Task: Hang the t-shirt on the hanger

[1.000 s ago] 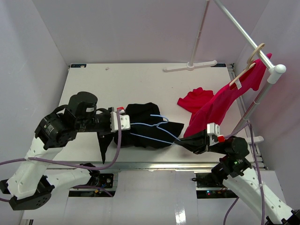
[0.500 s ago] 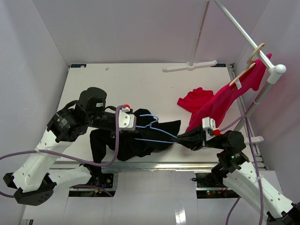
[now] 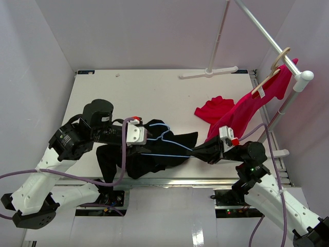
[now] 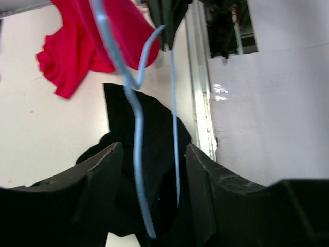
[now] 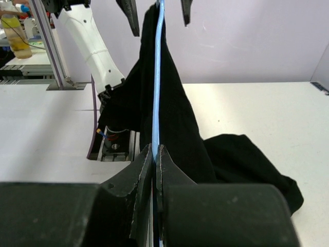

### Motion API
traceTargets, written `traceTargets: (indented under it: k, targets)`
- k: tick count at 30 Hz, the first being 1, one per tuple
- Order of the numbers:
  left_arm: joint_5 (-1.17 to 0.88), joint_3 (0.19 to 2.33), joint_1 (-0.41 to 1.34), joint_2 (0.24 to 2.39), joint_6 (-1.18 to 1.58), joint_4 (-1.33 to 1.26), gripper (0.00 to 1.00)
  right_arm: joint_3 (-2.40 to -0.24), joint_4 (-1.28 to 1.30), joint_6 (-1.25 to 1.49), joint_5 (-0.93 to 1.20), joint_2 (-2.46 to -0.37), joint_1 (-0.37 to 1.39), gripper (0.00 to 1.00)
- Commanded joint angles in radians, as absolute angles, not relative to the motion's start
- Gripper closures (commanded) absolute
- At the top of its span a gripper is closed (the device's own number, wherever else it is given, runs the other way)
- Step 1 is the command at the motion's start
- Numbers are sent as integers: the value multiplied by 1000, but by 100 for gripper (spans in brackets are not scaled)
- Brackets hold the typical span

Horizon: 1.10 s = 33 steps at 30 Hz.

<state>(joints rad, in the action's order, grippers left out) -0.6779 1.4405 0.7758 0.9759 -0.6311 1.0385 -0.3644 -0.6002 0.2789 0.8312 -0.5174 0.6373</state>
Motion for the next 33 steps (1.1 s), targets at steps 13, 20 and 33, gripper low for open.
traceTargets:
  k: [13, 20, 33]
  targets:
    - [-398, 1642, 780, 872, -523, 1170, 22, -308, -693, 313, 739, -328, 641, 92]
    - [-401, 1560, 790, 852, -532, 1218, 22, -304, -656, 289, 727, -301, 643, 92]
    - [-394, 1498, 790, 941, -574, 1202, 93, -311, -649, 291, 745, -290, 641, 92]
